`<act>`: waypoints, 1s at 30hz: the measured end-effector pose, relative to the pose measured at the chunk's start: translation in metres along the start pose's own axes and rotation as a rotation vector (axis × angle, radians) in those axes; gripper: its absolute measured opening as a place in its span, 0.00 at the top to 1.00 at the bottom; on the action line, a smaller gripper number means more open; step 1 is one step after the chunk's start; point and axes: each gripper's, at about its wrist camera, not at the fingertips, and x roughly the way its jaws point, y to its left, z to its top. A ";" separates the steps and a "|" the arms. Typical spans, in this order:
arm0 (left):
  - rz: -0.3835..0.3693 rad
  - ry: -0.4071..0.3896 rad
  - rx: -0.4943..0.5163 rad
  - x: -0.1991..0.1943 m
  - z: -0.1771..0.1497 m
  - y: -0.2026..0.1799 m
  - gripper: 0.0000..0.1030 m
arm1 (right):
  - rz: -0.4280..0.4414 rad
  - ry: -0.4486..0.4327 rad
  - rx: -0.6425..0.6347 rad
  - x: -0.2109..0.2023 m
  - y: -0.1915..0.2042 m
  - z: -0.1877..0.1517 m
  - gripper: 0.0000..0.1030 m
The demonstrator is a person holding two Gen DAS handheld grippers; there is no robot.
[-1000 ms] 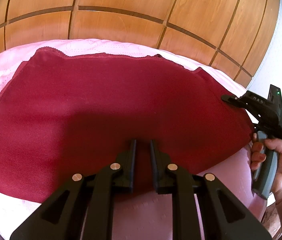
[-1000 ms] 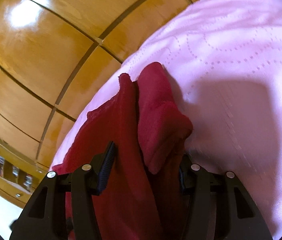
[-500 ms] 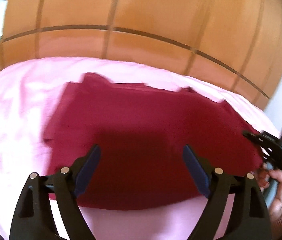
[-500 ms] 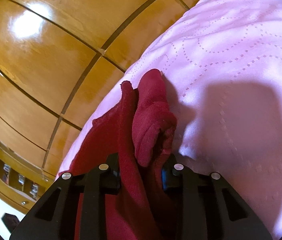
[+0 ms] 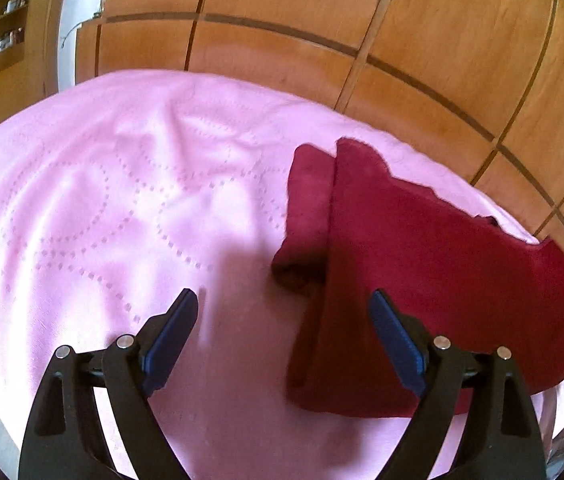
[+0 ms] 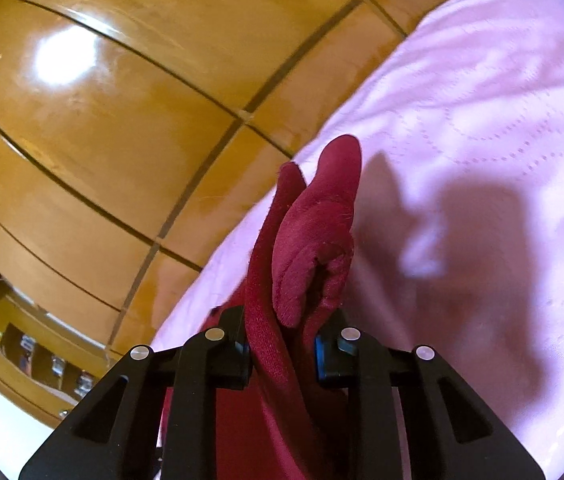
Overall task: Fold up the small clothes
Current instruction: 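Fold the held side over the shirt body and open the right tool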
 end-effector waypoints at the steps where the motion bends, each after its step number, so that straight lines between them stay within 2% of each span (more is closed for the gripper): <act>1: -0.004 0.007 -0.002 0.003 -0.002 0.001 0.15 | 0.010 -0.002 -0.002 -0.001 0.007 0.000 0.79; 6: -0.015 0.004 0.018 0.003 -0.006 -0.001 0.14 | 0.045 -0.006 -0.048 -0.006 0.038 -0.005 0.79; 10: -0.012 -0.022 -0.027 -0.001 -0.002 0.010 0.13 | 0.067 0.001 -0.096 -0.007 0.068 -0.011 0.79; 13: -0.022 -0.021 -0.059 -0.002 0.000 0.018 0.13 | 0.071 0.016 -0.133 -0.005 0.090 -0.017 0.79; 18: -0.019 -0.026 -0.043 -0.006 -0.003 0.021 0.13 | 0.066 0.050 -0.181 0.008 0.120 -0.028 0.79; 30: -0.014 -0.035 -0.119 -0.016 0.000 0.047 0.13 | 0.147 0.234 -0.286 0.065 0.182 -0.091 0.79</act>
